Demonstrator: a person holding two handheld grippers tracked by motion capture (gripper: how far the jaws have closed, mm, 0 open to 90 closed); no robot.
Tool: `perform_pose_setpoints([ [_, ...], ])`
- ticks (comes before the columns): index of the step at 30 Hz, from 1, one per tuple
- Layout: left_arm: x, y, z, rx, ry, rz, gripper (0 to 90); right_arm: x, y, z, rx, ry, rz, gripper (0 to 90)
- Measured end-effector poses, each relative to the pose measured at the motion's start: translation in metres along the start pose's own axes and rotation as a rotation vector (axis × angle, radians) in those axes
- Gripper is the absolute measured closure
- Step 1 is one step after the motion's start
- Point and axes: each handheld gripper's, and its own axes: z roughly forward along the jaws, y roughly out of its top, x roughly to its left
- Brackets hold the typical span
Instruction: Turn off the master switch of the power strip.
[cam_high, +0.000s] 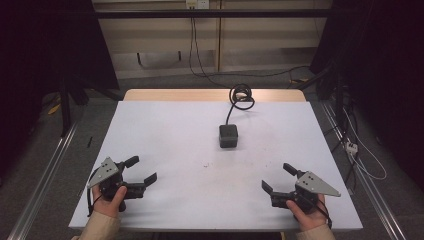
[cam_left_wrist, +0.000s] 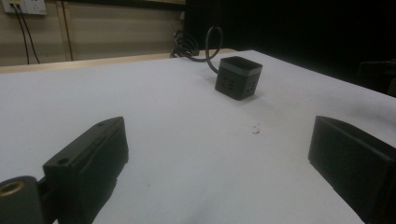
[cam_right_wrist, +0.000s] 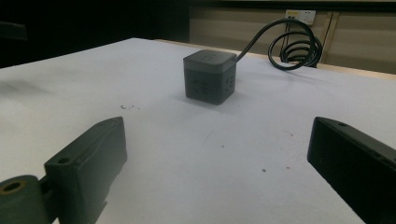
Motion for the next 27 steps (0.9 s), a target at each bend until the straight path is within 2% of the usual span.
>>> perform_pose_setpoints([
  [7, 0.001, 0.0, -0.001, -0.004, -0.008, 0.0, 4.4, 0.002, 0.005, 0.007, 0.007, 0.004, -0.003, 7.0],
  [18, 0.001, 0.001, 0.001, 0.0, -0.018, 0.005, 4.4, -0.001, 0.017, 0.03, 0.019, 0.006, -0.004, 10.5],
  [27, 0.0, 0.001, 0.001, 0.002, -0.019, 0.011, 4.4, -0.006, 0.023, 0.05, 0.023, -0.021, 0.021, 10.2],
])
